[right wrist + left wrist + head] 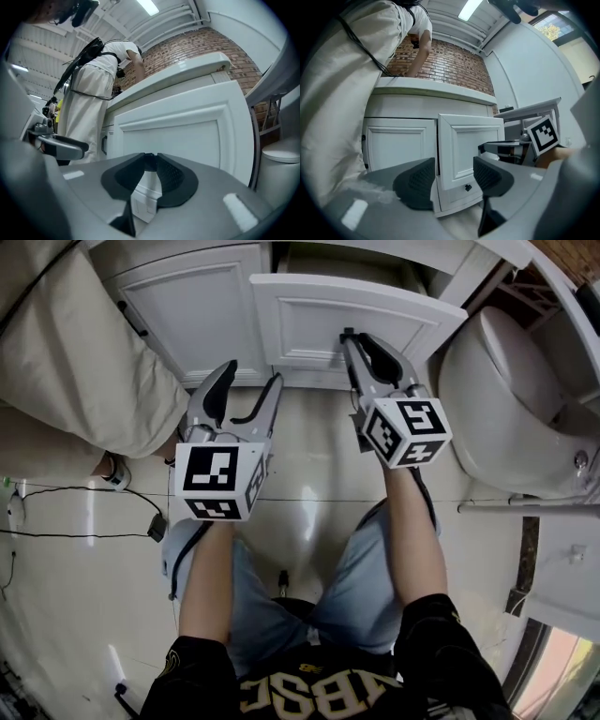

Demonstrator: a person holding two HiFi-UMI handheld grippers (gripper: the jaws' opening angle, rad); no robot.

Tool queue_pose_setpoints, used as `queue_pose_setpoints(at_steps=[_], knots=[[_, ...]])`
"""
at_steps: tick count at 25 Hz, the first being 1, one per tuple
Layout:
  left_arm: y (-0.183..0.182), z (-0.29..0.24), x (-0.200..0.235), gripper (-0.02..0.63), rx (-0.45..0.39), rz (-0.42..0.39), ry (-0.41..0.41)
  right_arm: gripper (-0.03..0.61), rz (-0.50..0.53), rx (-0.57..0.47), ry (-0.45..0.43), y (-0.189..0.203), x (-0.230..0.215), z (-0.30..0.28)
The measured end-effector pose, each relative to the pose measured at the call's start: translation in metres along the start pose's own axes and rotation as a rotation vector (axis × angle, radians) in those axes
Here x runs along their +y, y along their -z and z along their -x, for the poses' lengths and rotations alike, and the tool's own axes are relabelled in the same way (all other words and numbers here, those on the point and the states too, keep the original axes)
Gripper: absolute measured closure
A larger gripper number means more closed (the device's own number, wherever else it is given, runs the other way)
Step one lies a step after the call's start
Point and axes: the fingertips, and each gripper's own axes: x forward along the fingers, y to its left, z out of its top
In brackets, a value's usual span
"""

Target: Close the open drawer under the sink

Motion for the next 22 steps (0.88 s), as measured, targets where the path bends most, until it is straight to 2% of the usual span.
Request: queue_pose_setpoints(at_steps=[4,8,10,15,18,22], knots=[[-0.005,-0.004,-0.002,0.342,-0.029,0.039,0.025,0.494,-0.008,-0.034,0.014,-0.004,-0.010,-0.014],[-0.002,-0.012,-0.006,0.342,-0.035,0.065,0.041,0.499,0.022,-0.072,0.070,-0.004,-0.019,-0.037],[0.000,-0.017,-0.007,0.342,-0.031,0.072,0.038,0.499,-0.013,-0.098,0.082,-0.004,-0.027,-0.049],[0.002,-0.026,-0.004,0.342,-0.024,0.075,0.021,0.499,-0.068,-0.167,0.079,-0.008,-0.043,-0.064],[0.006,-0.028,0.000,0.342,-0.015,0.075,0.018,0.495,-0.114,-0.209,0.048,-0.007,-0.047,-0.068],[0.008,-0.027,0.001,0.342,-0.010,0.071,0.022,0.494,-0.132,-0.215,0.037,-0.005,-0.048,-0.070]])
